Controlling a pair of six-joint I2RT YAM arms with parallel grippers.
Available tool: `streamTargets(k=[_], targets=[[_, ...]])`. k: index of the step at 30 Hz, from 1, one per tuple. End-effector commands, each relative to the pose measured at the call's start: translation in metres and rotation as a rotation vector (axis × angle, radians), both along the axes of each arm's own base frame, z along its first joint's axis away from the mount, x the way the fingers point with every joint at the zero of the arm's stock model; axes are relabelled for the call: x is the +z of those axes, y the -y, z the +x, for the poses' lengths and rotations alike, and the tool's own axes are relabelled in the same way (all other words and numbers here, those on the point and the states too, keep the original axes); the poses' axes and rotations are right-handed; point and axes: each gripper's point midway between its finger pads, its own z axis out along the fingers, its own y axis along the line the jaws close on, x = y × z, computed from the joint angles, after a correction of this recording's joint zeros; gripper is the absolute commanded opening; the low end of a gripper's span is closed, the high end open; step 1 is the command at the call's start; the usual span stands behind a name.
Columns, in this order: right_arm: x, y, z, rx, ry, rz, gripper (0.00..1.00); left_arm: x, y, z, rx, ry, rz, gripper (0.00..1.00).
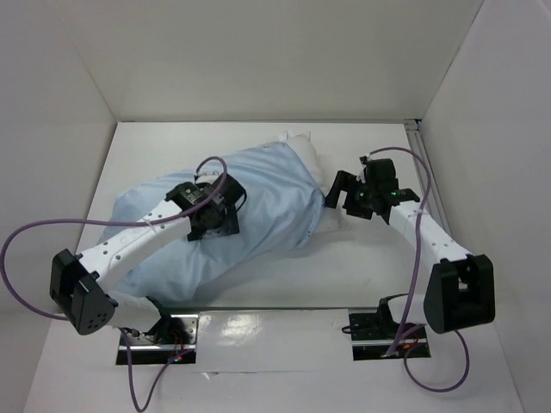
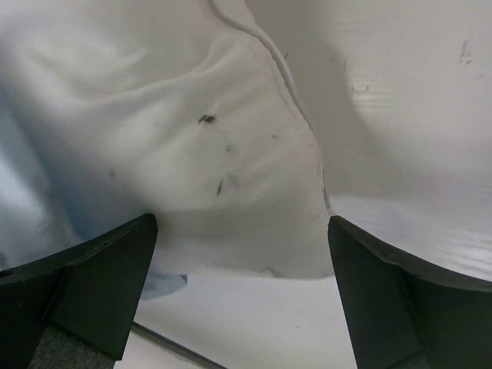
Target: Put the pillow into the pillowcase
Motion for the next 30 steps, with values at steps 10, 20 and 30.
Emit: streamTargets(k=[10,20,30], targets=[[-0.005,-0.074,0.017,0.222,-0.014,0.199,0.0,-0.014,-0.028,0.03,0.191,0.074,0.111,0.0],[0.098,-0.049,0.076,0.055,0.215,0.159,0.0,0.185,0.017,0.1,-0.081,0.529,-0.071,0.0],[0.107,0.007,-0.049,-0.043,0.164,0.0,0.0,0.195,0.009,0.014,-0.245,0.436,-0.195,0.0]])
